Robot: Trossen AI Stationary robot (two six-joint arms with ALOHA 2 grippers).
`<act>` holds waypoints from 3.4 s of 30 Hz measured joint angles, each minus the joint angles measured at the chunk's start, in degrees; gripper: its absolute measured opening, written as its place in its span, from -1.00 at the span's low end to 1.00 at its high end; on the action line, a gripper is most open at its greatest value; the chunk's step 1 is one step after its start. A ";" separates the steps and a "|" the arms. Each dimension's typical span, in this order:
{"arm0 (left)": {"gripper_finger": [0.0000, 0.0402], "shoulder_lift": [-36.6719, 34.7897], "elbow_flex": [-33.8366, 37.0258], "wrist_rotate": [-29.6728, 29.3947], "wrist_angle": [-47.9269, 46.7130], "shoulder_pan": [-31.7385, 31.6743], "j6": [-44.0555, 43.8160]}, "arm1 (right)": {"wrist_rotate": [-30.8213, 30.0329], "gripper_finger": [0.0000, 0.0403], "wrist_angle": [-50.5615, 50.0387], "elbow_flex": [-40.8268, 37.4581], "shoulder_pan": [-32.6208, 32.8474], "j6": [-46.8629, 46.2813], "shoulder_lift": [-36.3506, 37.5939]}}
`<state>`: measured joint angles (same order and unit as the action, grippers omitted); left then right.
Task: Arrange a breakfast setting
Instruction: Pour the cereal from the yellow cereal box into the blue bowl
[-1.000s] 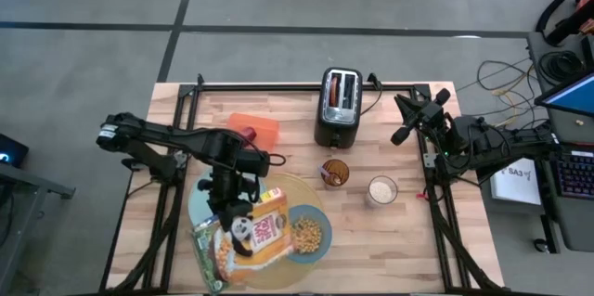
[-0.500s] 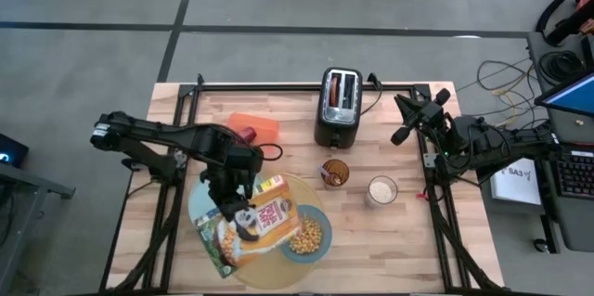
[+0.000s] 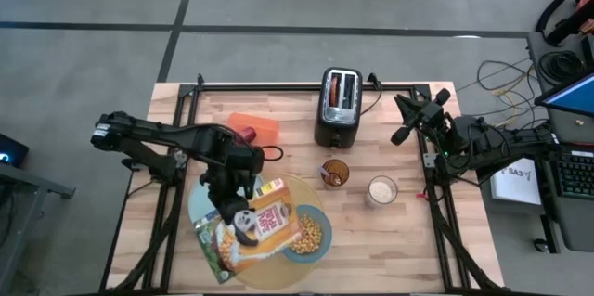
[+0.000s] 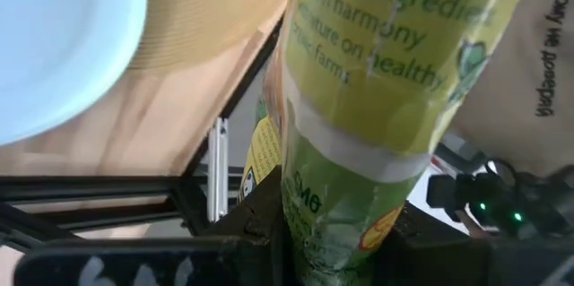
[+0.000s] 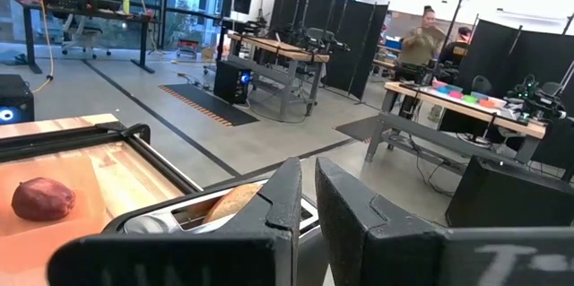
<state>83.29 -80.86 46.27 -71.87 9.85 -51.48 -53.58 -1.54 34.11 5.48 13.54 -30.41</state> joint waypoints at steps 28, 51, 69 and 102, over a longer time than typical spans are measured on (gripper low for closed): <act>-0.66 1.88 0.00 11.27 -0.63 -3.80 -2.35 | 0.00 -0.87 0.00 -0.02 0.00 0.00 -0.04; -0.66 3.45 1.16 11.77 -6.45 -5.29 3.08 | 0.00 -0.87 -0.21 -0.02 0.00 0.15 -0.07; -0.67 3.03 1.16 3.90 -6.59 -5.59 13.30 | 0.00 -0.87 -0.17 -0.02 0.00 0.61 -0.07; -0.68 -14.76 2.00 -33.84 7.27 -5.53 21.89 | 0.00 -0.87 -0.17 -0.02 0.00 -0.04 -0.07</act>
<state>68.53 -78.86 12.44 -64.60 4.32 -29.59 -53.58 -1.72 34.09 5.48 13.50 -30.48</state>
